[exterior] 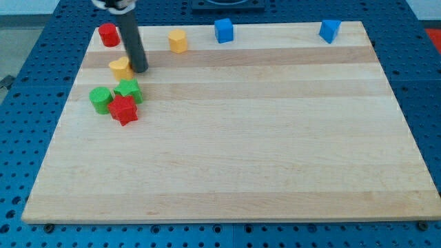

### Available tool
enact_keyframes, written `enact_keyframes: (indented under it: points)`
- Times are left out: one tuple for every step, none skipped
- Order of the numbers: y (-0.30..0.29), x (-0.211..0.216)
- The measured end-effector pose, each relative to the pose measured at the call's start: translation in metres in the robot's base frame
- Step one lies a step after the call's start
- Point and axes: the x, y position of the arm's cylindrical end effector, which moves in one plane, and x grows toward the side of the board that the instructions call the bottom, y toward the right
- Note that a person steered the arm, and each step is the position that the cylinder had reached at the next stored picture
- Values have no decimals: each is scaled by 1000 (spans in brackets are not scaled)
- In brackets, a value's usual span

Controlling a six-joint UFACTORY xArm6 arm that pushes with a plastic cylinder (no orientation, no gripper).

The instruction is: Move the heart to the top left of the green circle

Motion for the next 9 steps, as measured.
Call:
enact_keyframes:
  points:
    - [-4,-3]
    - [-5,-21]
    - [-23,-15]
    - [-40,11]
    - [-45,19]
    - [-45,19]
    - [-45,23]
    - [-45,33]
    - [-45,34]
